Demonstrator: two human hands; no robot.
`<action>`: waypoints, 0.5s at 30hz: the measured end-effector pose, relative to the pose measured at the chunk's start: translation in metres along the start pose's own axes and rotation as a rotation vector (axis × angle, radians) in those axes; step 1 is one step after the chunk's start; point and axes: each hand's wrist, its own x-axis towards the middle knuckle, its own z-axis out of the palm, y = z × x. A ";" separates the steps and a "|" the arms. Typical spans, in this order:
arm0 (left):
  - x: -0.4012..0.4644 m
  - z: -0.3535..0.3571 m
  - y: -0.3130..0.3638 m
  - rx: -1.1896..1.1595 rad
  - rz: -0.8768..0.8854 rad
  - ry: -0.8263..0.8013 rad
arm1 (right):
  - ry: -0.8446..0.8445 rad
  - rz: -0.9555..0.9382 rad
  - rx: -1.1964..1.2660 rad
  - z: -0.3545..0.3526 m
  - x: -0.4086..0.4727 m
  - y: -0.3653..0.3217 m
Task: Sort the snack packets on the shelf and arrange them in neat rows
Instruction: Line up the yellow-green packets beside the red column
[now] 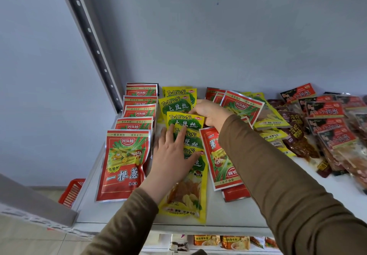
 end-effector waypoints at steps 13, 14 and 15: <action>-0.040 -0.003 0.012 0.116 0.140 0.076 | 0.054 -0.044 -0.023 0.004 0.004 -0.009; -0.044 0.001 0.014 0.128 0.151 0.048 | 0.058 -0.046 -0.015 0.005 0.006 -0.010; -0.047 0.005 0.015 0.139 0.151 0.025 | 0.058 -0.046 -0.012 0.006 0.006 -0.011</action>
